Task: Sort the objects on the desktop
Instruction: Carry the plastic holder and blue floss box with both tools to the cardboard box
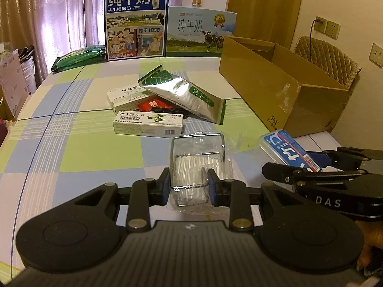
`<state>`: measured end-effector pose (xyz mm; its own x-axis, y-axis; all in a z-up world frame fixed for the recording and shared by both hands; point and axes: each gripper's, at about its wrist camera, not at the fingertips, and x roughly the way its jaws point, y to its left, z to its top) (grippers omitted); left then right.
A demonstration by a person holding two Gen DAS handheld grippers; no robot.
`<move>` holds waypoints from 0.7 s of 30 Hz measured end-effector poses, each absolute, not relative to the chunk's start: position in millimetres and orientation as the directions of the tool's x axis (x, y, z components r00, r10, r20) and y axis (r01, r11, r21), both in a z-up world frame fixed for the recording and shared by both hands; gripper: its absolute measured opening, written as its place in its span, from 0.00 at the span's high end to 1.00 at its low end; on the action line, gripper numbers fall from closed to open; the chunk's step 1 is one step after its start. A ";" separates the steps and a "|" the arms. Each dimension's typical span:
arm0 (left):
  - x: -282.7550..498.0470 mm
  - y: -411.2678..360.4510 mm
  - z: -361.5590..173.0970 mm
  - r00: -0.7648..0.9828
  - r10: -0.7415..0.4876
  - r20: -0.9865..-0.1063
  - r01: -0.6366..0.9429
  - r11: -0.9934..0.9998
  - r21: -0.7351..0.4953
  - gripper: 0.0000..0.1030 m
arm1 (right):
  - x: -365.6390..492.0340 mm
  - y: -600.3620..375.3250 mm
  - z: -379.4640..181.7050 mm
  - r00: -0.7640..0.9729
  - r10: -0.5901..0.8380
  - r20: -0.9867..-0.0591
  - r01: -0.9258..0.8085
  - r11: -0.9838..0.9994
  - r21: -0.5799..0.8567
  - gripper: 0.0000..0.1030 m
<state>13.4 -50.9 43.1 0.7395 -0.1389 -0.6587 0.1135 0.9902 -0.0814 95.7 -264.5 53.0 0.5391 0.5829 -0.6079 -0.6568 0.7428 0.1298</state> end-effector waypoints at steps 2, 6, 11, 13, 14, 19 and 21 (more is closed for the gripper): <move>13.5 -53.1 46.6 0.742 -0.140 -0.656 0.117 0.990 -0.080 0.75 | 97.2 -266.6 56.3 0.547 0.581 -0.603 -0.647 0.750 0.138 0.48; 17.5 -59.7 57.3 0.749 -0.155 -0.644 0.128 0.988 -0.089 0.75 | 102.6 -273.6 70.9 0.565 0.581 -0.587 -0.628 0.764 0.151 0.48; 35.1 -77.9 78.6 0.766 -0.188 -0.615 0.168 0.982 -0.091 0.75 | 121.0 -295.0 105.6 0.623 0.567 -0.538 -0.610 0.783 0.118 0.48; 44.8 -88.9 89.4 0.774 -0.205 -0.599 0.189 0.978 -0.089 0.75 | 135.1 -309.6 121.5 0.648 0.555 -0.522 -0.587 0.800 0.122 0.48; 50.2 -94.9 94.6 0.778 -0.213 -0.591 0.200 0.976 -0.089 0.75 | 142.4 -316.6 128.5 0.656 0.551 -0.516 -0.580 0.806 0.123 0.48; 83.0 -134.2 118.7 0.788 -0.269 -0.554 0.256 0.961 -0.102 0.75 | 183.9 -349.6 155.3 0.707 0.513 -0.487 -0.548 0.833 0.080 0.48; 99.6 -152.3 126.0 0.789 -0.289 -0.542 0.279 0.955 -0.104 0.75 | 200.2 -359.4 161.2 0.725 0.492 -0.482 -0.533 0.844 0.061 0.48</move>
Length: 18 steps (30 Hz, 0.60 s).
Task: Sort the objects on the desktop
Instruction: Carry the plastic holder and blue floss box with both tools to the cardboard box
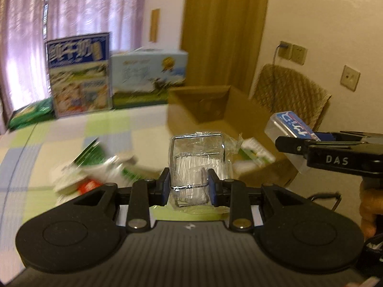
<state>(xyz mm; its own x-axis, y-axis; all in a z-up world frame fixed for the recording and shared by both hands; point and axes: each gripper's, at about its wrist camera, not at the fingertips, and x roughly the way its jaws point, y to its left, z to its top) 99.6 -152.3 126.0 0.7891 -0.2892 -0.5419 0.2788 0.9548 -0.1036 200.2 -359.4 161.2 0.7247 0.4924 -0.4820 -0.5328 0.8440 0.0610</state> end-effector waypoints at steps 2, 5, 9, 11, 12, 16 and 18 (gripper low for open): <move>116.8 -170.3 132.3 0.789 -0.305 -0.533 0.298 0.949 -0.102 0.75 | 215.8 -368.4 164.9 0.736 0.475 -0.482 -0.521 0.853 0.045 0.48; 140.5 -193.5 137.2 0.785 -0.329 -0.524 0.324 0.940 -0.105 0.75 | 238.9 -376.7 165.2 0.745 0.454 -0.489 -0.506 0.862 0.030 0.48; 172.8 -219.5 130.7 0.762 -0.351 -0.544 0.352 0.930 -0.109 0.75 | 267.0 -383.3 160.3 0.747 0.425 -0.512 -0.486 0.874 0.017 0.48; 185.0 -227.5 124.3 0.750 -0.355 -0.558 0.359 0.927 -0.107 0.75 | 277.4 -389.7 156.3 0.743 0.419 -0.522 -0.481 0.876 0.020 0.48; 190.3 -229.8 120.2 0.745 -0.355 -0.565 0.360 0.927 -0.108 0.75 | 283.4 -391.1 154.1 0.739 0.419 -0.528 -0.480 0.877 0.024 0.48; 208.4 -240.0 107.2 0.730 -0.352 -0.586 0.363 0.926 -0.104 0.75 | 303.9 -391.4 143.5 0.725 0.415 -0.549 -0.475 0.879 0.037 0.48; 215.0 -244.9 101.7 0.724 -0.352 -0.594 0.370 0.924 -0.097 0.75 | 311.8 -391.2 138.6 0.717 0.416 -0.559 -0.475 0.879 0.046 0.48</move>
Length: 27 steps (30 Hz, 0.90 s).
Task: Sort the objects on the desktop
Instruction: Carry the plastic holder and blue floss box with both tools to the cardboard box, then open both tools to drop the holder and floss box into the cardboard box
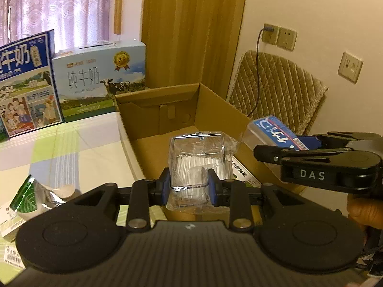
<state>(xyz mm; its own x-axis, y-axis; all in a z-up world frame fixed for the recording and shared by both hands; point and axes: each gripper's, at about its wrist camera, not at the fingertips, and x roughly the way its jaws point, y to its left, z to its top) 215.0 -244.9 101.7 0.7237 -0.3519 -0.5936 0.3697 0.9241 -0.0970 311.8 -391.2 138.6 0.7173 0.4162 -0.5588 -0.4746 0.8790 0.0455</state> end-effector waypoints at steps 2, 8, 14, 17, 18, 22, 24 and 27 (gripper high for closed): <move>220.1 -247.6 96.9 0.718 -0.351 -0.601 0.373 0.923 -0.094 0.75 | 316.8 -391.3 134.5 0.714 0.415 -0.564 -0.473 0.880 0.049 0.48; 233.4 -256.9 82.4 0.695 -0.343 -0.632 0.386 0.920 -0.075 0.73 | 327.6 -392.4 125.8 0.707 0.412 -0.574 -0.469 0.882 0.055 0.48; 228.3 -249.8 88.9 0.715 -0.326 -0.618 0.383 0.923 -0.043 0.71 | 327.1 -392.7 124.2 0.707 0.409 -0.578 -0.469 0.882 0.050 0.48; 220.0 -237.9 97.1 0.731 -0.320 -0.602 0.370 0.928 -0.043 0.68 | 325.5 -391.8 124.2 0.705 0.409 -0.579 -0.470 0.881 0.050 0.48; 216.9 -233.6 99.7 0.736 -0.320 -0.597 0.368 0.929 -0.043 0.68 | 325.2 -391.3 124.2 0.703 0.411 -0.580 -0.471 0.881 0.052 0.48; 203.6 -215.0 110.3 0.760 -0.309 -0.572 0.345 0.937 -0.047 0.62 | 323.7 -385.5 125.2 0.694 0.422 -0.584 -0.481 0.875 0.061 0.48; 197.8 -205.3 114.8 0.770 -0.304 -0.561 0.329 0.942 -0.059 0.58 | 324.1 -380.8 125.1 0.688 0.430 -0.585 -0.487 0.871 0.068 0.48; 191.3 -194.3 118.1 0.777 -0.300 -0.554 0.320 0.945 -0.063 0.58 | 327.3 -371.5 123.6 0.678 0.437 -0.591 -0.494 0.866 0.073 0.48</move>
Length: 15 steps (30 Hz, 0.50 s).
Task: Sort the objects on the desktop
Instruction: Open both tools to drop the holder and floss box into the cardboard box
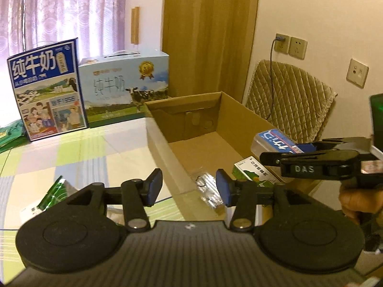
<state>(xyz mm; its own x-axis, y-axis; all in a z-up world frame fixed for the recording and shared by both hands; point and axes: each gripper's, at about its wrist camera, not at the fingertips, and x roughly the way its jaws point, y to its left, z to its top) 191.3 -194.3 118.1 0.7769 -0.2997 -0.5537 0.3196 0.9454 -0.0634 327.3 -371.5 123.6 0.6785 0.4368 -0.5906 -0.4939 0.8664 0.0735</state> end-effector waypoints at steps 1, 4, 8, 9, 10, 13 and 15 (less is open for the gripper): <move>189.5 -191.5 118.6 0.779 -0.297 -0.552 0.318 0.946 -0.061 0.58 | 329.6 -368.0 122.4 0.673 0.439 -0.595 -0.496 0.865 0.078 0.48; 184.2 -183.1 118.7 0.782 -0.289 -0.552 0.310 0.949 -0.059 0.56 | 334.9 -363.6 120.2 0.667 0.450 -0.595 -0.492 0.865 0.102 0.44; 176.3 -170.2 116.6 0.779 -0.286 -0.558 0.301 0.951 -0.067 0.51 | 330.4 -368.0 123.9 0.692 0.436 -0.575 -0.462 0.880 0.111 0.34; 173.5 -167.4 115.6 0.779 -0.284 -0.559 0.300 0.952 -0.066 0.49 | 327.5 -370.4 125.4 0.697 0.435 -0.571 -0.458 0.882 0.113 0.31; 170.3 -164.4 115.2 0.780 -0.282 -0.559 0.298 0.952 -0.064 0.48 | 324.3 -372.7 127.1 0.700 0.434 -0.567 -0.456 0.883 0.113 0.29; 158.9 -154.3 113.4 0.782 -0.273 -0.560 0.289 0.955 -0.062 0.46 | 311.7 -380.0 133.9 0.712 0.435 -0.552 -0.446 0.887 0.125 0.25; 149.3 -145.7 111.5 0.785 -0.261 -0.562 0.276 0.959 -0.060 0.44 | 301.0 -383.9 139.7 0.717 0.442 -0.539 -0.443 0.886 0.137 0.23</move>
